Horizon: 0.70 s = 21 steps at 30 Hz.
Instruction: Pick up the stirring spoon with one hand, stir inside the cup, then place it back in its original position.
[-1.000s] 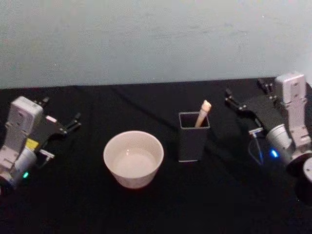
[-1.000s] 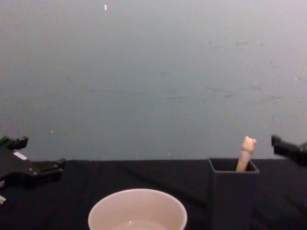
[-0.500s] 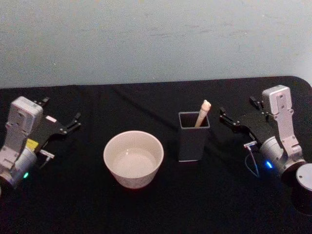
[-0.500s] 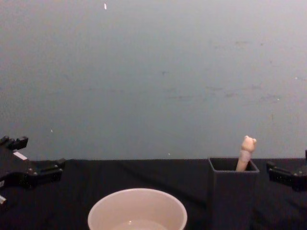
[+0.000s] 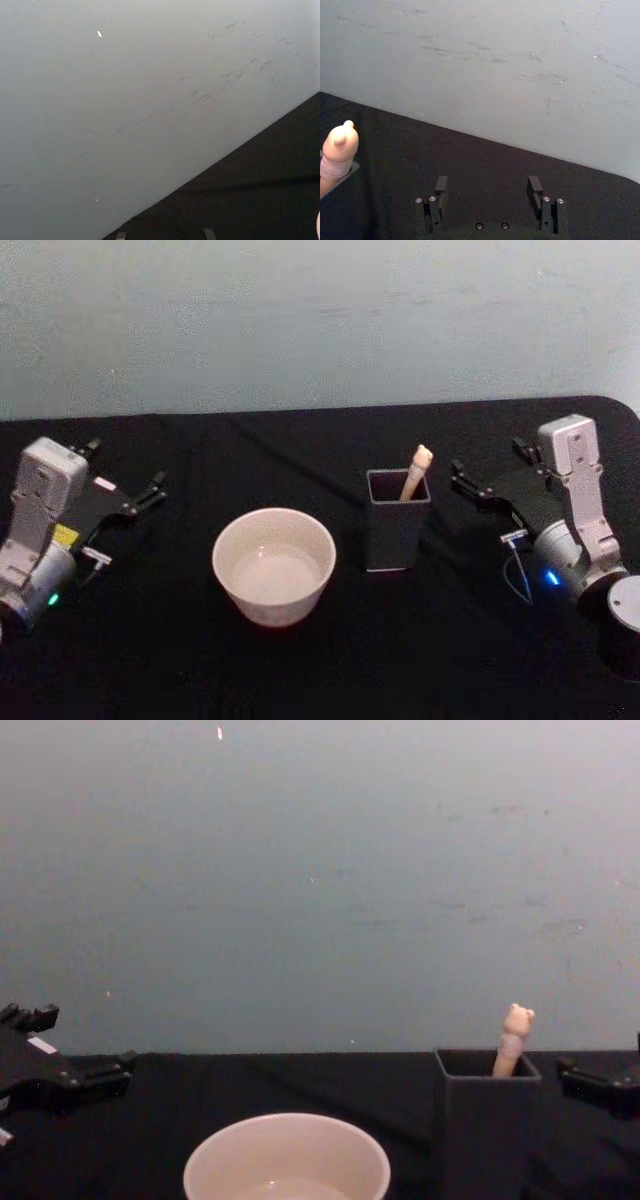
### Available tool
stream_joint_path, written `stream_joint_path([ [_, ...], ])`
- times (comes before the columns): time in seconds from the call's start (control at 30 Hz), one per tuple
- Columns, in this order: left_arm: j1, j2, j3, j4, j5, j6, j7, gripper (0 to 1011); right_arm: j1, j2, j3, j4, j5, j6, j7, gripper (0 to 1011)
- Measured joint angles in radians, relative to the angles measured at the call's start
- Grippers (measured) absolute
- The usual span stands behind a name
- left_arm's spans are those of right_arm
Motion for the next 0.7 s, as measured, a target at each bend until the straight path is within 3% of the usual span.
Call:
stream_joint_path([
  [0.7, 0.0, 0.0, 0.0, 0.0, 0.0, 0.0, 0.0, 1001, 0.0, 0.001, 0.0, -0.001, 0.0, -0.001, -0.002, 1004],
])
